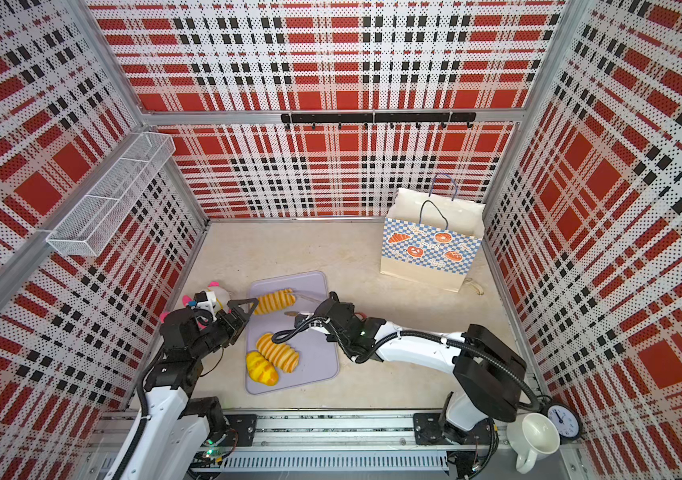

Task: Place the fake bread into the paper bag
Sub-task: 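Close the tongs on the striped roll farthest from the robot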

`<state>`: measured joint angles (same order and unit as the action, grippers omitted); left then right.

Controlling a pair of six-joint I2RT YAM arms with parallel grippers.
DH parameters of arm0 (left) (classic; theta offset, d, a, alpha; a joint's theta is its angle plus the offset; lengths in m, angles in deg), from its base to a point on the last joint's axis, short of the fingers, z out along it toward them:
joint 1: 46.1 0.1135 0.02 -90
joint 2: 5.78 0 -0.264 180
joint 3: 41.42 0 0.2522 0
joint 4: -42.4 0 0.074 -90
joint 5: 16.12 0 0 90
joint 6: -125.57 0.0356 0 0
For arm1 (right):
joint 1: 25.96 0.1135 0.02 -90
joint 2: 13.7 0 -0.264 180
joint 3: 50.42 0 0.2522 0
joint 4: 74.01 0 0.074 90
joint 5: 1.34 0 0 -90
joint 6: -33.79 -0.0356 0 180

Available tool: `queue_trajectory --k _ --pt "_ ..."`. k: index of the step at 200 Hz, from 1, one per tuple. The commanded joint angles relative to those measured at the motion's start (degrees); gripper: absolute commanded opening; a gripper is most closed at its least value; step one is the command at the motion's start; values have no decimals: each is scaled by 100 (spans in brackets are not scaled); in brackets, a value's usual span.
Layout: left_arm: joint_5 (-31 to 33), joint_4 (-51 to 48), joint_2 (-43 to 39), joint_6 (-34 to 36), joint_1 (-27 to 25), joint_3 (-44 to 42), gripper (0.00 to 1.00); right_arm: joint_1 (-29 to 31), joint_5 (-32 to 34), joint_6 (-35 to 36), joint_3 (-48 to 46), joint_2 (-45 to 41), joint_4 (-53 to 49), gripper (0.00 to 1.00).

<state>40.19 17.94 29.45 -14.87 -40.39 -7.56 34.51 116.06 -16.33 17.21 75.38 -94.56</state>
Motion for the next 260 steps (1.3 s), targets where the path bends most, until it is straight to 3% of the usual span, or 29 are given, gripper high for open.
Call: queue_trajectory --k 1,82,122,165,227,260 --pt "-117 27 -19 148 35 60 98 114 393 334 229 174 292 41" --pt "-120 42 -8 158 35 51 98 202 856 657 649 787 130 39" --pt "-124 50 4 165 35 50 98 222 1036 640 731 867 20 28" --pt "-222 50 86 191 35 112 98 263 1187 433 392 253 -60 19" --pt "-392 22 -416 389 -17 748 98 283 1487 -1192 -276 -1168 -436 18" --pt "-242 114 -610 400 -416 975 98 280 1310 -2094 -714 -2335 -478 18"
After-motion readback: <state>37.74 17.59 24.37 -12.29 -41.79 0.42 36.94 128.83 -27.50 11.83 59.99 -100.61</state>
